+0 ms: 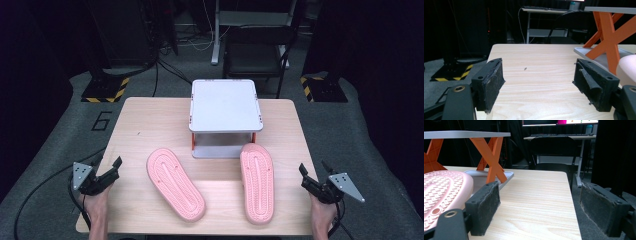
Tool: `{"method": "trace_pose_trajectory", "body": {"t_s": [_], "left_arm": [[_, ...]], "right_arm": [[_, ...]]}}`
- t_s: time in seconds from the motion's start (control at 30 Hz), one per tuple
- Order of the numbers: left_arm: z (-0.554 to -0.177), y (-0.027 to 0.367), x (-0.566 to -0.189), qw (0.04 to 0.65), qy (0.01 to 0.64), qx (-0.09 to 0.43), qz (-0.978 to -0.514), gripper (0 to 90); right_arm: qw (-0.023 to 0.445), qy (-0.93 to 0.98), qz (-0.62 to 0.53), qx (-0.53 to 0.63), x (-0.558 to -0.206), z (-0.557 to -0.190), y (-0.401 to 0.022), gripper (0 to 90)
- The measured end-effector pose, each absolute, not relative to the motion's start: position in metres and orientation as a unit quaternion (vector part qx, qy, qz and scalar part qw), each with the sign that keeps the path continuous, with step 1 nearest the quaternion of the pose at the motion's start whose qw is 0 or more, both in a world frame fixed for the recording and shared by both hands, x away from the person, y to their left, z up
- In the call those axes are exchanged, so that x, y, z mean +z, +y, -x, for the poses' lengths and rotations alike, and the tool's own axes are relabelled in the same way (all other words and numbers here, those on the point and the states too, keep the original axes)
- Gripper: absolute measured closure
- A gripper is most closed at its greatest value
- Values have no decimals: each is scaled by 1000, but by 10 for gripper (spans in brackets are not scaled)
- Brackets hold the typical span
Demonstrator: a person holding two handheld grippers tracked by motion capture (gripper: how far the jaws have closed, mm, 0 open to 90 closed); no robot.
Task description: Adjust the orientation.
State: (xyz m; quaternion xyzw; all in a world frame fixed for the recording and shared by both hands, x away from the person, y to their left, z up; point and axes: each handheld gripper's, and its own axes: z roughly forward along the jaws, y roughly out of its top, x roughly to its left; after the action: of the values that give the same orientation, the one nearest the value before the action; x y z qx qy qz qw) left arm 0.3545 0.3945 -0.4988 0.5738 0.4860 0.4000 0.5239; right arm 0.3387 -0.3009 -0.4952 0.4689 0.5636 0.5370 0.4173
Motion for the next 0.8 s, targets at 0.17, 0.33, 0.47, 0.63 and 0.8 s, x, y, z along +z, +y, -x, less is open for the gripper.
{"method": "trace_pose_trajectory", "body": {"t_s": [0.17, 0.33, 0.47, 0.63, 0.8], "left_arm": [[-356, 391, -500, 517, 485, 401, -579, 215], [-356, 392, -500, 517, 493, 399, -575, 215], [-356, 393, -501, 516, 497, 398, -574, 216], [-355, 393, -501, 514, 497, 400, -574, 216], [-354, 393, -501, 513, 500, 402, -571, 217]], "right_arm": [[412, 570, -463, 539, -494, -337, -296, 161], [384, 593, -444, 551, -489, -335, -274, 153], [364, 655, -403, 526, -488, -337, -237, 153], [361, 694, -377, 496, -491, -338, -209, 154], [365, 705, -373, 480, -496, -340, -203, 154]]}}
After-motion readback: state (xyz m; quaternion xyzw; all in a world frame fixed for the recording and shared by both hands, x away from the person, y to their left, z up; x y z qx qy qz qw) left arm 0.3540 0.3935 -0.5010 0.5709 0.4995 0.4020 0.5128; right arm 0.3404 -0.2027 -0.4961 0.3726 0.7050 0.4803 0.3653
